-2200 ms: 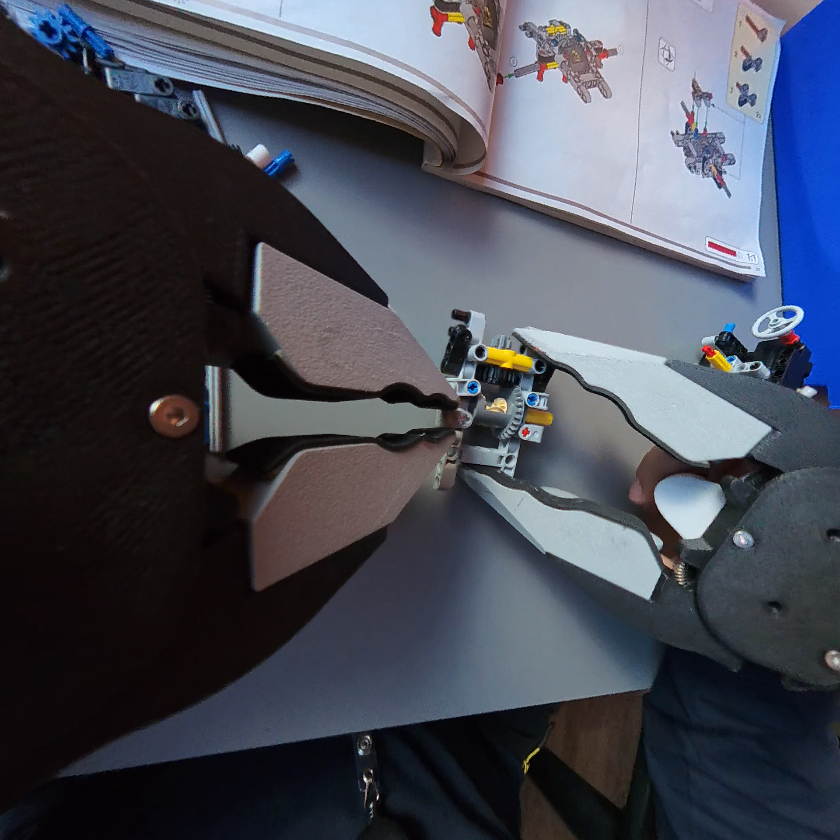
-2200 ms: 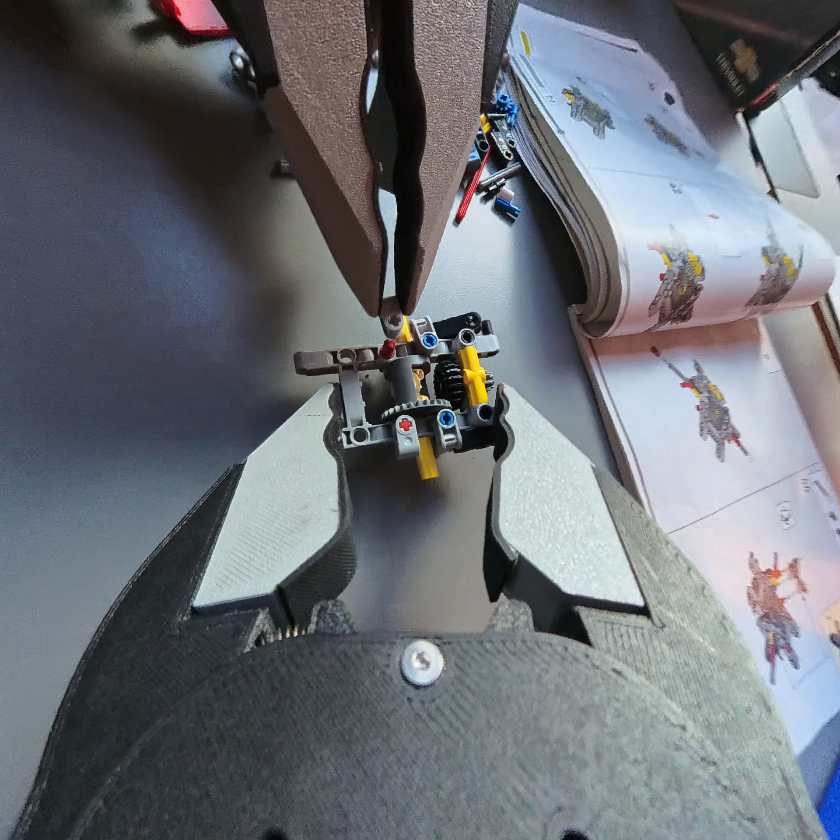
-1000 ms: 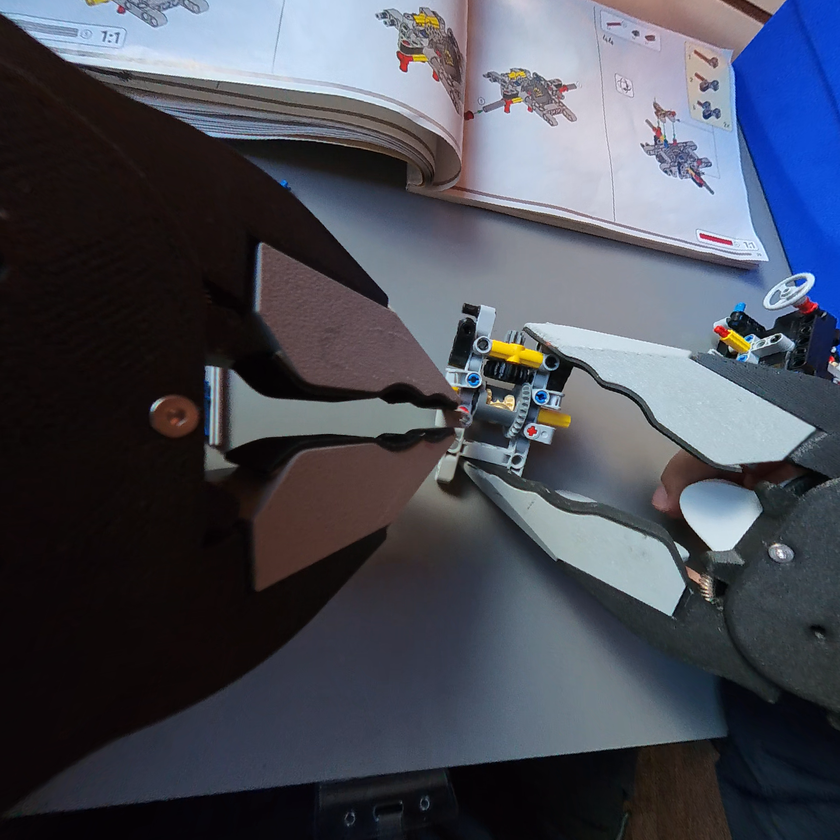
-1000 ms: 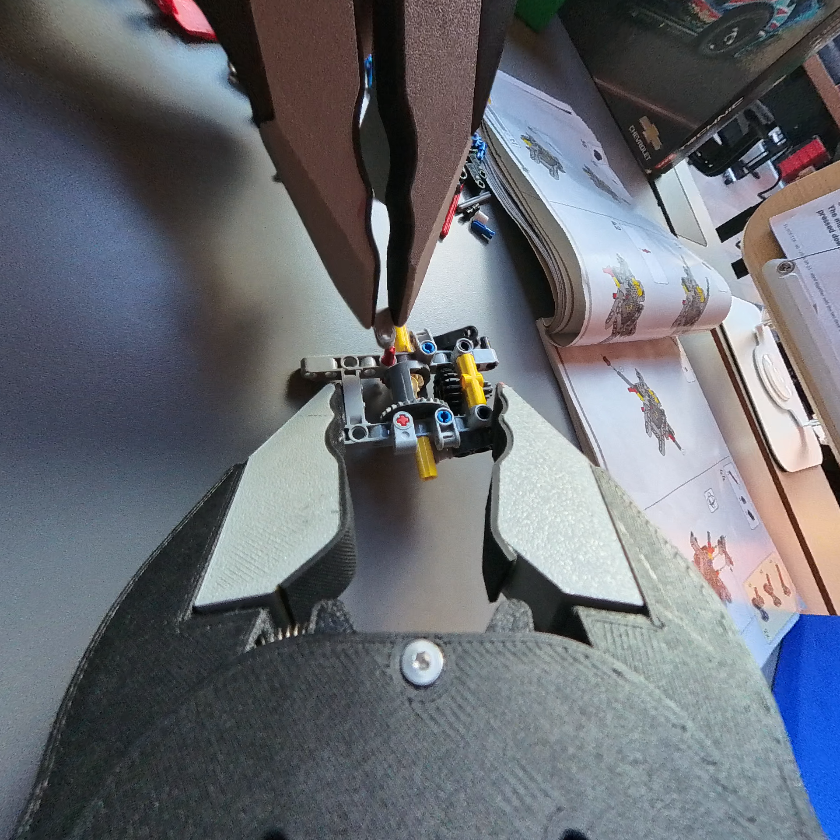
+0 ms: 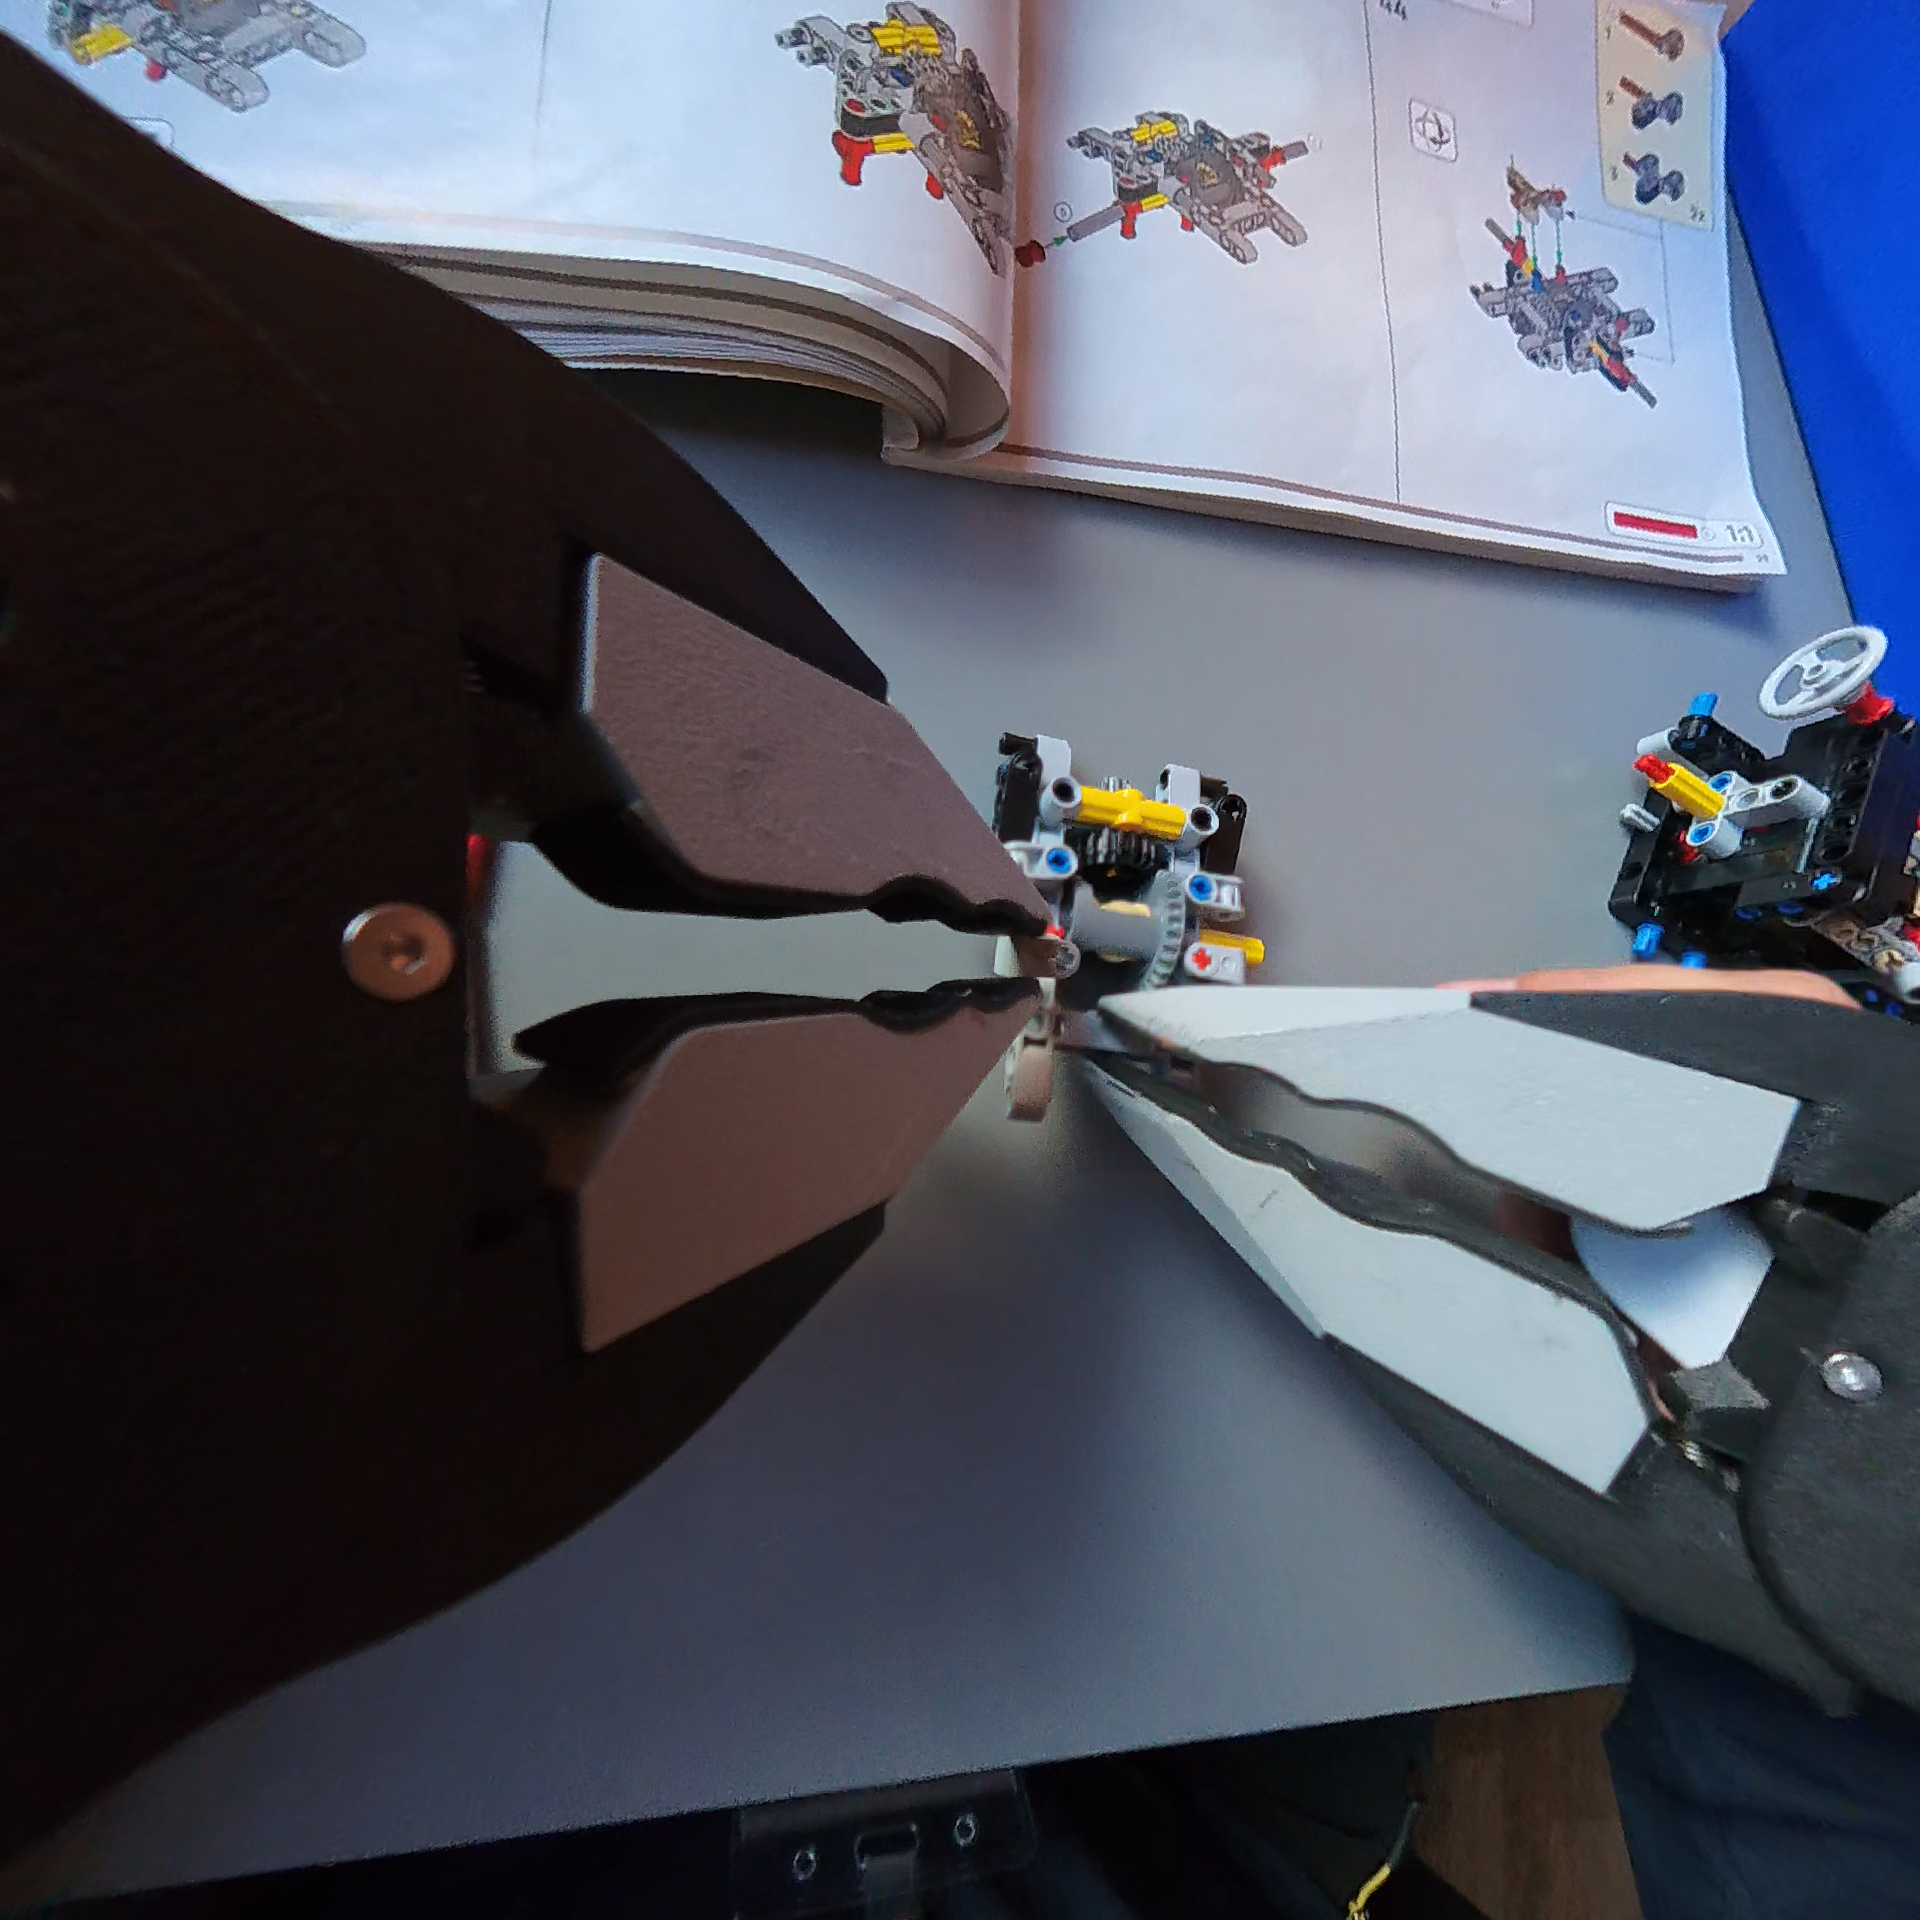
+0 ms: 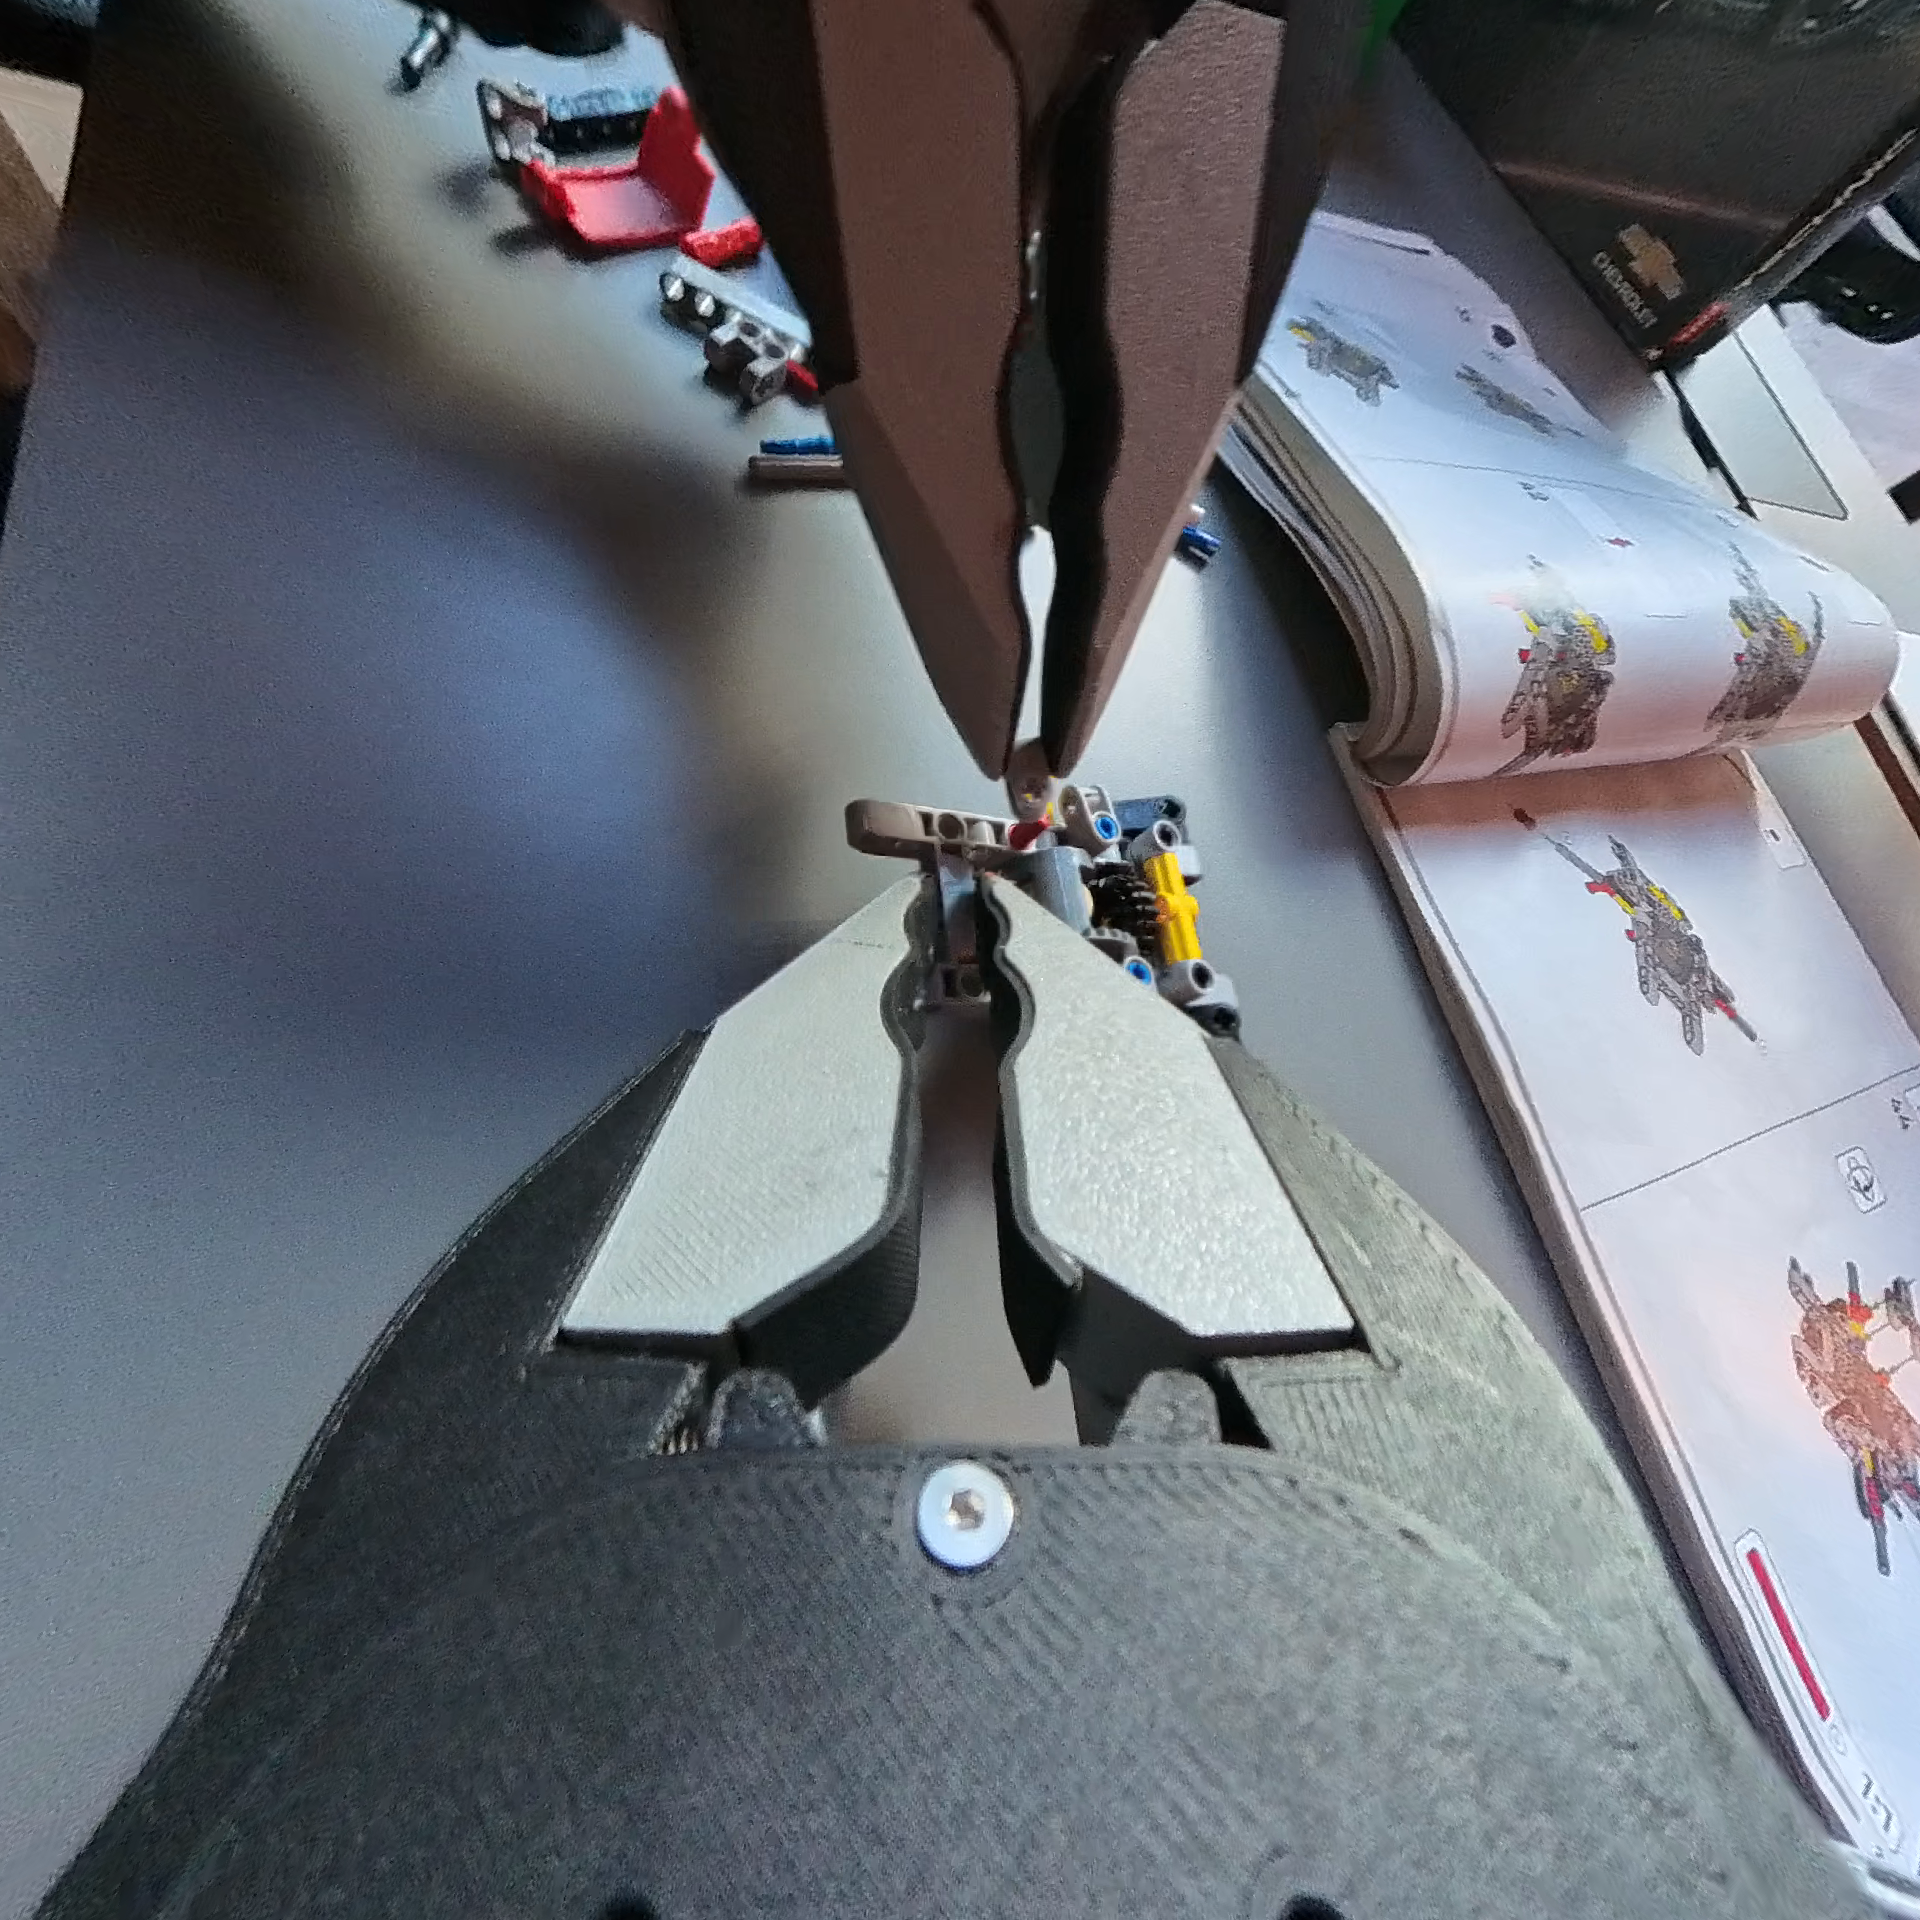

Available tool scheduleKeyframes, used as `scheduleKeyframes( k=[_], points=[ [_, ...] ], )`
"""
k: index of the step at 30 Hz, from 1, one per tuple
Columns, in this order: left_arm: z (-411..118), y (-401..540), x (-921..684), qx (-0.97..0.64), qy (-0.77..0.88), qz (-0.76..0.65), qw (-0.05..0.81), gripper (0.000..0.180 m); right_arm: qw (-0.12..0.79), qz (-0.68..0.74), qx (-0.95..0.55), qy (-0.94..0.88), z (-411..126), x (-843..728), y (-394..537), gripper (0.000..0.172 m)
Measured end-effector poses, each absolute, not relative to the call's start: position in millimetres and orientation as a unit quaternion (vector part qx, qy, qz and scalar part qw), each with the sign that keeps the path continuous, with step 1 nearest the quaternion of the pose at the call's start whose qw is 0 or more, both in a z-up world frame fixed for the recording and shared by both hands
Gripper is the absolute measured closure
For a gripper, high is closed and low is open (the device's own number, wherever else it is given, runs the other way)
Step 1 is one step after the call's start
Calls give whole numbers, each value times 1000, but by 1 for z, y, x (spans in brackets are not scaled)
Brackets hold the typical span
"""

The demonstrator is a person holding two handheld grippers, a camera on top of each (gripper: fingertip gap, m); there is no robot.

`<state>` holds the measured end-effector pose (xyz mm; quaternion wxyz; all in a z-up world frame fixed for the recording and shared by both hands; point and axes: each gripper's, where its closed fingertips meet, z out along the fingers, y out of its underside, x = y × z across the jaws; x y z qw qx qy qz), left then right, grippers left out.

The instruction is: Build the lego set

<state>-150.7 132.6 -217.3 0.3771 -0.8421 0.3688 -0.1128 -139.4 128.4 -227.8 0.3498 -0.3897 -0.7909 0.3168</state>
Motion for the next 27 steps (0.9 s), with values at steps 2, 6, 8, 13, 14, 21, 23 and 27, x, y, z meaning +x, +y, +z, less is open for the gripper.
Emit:
scheduleKeyframes(
  k=[2, 6, 8, 13, 14, 21, 23, 27],
  points=[
    [-218, 134, -152, -842, 373, -107, 374, 175, 348, 303, -386, -799, -232, -139, 128, 168],
    [-220, 135, -151, -842, 375, -112, 371, 175, 348, 282, -381, -809, -238, -138, 128, 167],
    [-221, 134, -149, -841, 373, -120, 373, 175, 348, 282, -381, -809, -238, -138, 128, 168],
    [-222, 133, -147, -839, 371, -124, 379, 175, 347, 284, -381, -809, -238, -138, 128, 168],
    [-222, 133, -147, -838, 372, -122, 379, 175, 347, 284, -381, -809, -238, -138, 128, 168],
    [-222, 132, -147, -835, 372, -127, 386, 175, 346, 286, -377, -811, -238, -137, 127, 167],
    [-222, 132, -146, -833, 373, -131, 388, 175, 345, 286, -376, -811, -238, -137, 126, 167],
    [-222, 133, -147, -830, 371, -136, 393, 175, 345, 287, -376, -811, -238, -137, 126, 167]
  ],
)
